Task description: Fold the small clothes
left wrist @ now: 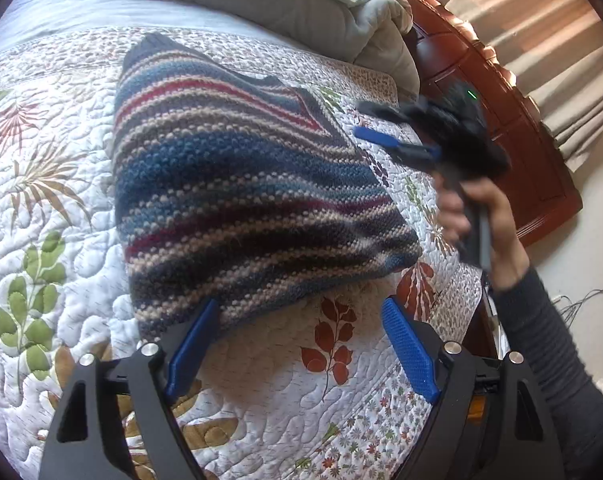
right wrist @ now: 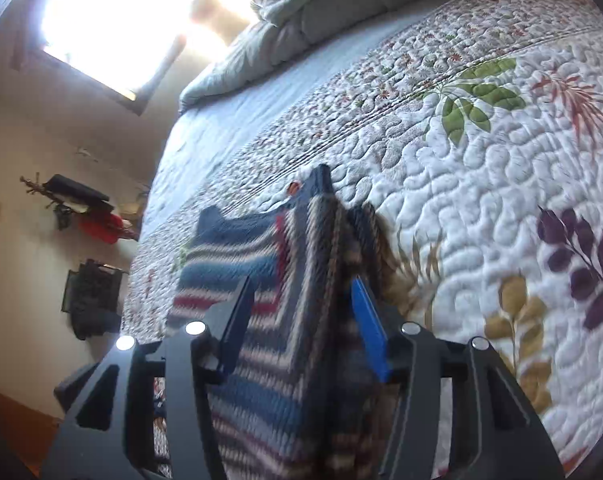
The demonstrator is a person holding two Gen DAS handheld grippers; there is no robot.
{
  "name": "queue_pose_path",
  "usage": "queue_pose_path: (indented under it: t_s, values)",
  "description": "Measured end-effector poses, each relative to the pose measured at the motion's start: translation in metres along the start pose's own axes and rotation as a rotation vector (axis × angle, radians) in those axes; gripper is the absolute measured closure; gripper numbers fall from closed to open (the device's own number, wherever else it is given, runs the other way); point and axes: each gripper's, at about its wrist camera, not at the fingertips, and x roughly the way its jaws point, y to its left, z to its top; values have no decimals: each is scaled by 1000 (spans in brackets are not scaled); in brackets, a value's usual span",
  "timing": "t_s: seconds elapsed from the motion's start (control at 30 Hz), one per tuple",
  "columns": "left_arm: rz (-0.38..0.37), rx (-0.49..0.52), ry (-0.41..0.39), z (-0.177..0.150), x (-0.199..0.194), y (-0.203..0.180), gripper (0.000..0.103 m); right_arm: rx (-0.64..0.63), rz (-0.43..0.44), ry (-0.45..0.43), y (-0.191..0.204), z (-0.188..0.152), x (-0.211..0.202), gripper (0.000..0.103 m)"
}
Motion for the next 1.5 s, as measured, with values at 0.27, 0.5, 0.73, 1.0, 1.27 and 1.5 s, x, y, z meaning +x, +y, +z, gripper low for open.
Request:
queue_pose_path:
  t_s: [0.27,0.5,0.73,1.0,1.27,1.5]
  values:
    - [-29,8,1,-3,-3,5,20,-67,-79,19,6,27,42,93]
    - [-60,-11,-10,-6,-1,14,19,-120,-139,-86,18,43,35,94]
    - [-57,-24,15,-8,3,16,19,-6,-119,4,0,26,43,65]
    - [-56,-31,18,-14,1,15,19,61,-13,92,-16,-14,-6,43]
    - [-21,-41,14,-13,3,9,19,-72,-36,128,3,-27,18,80]
    - [-43,-42,-5,-11,6,8,19,-280,-88,-111,38,-28,-12,87]
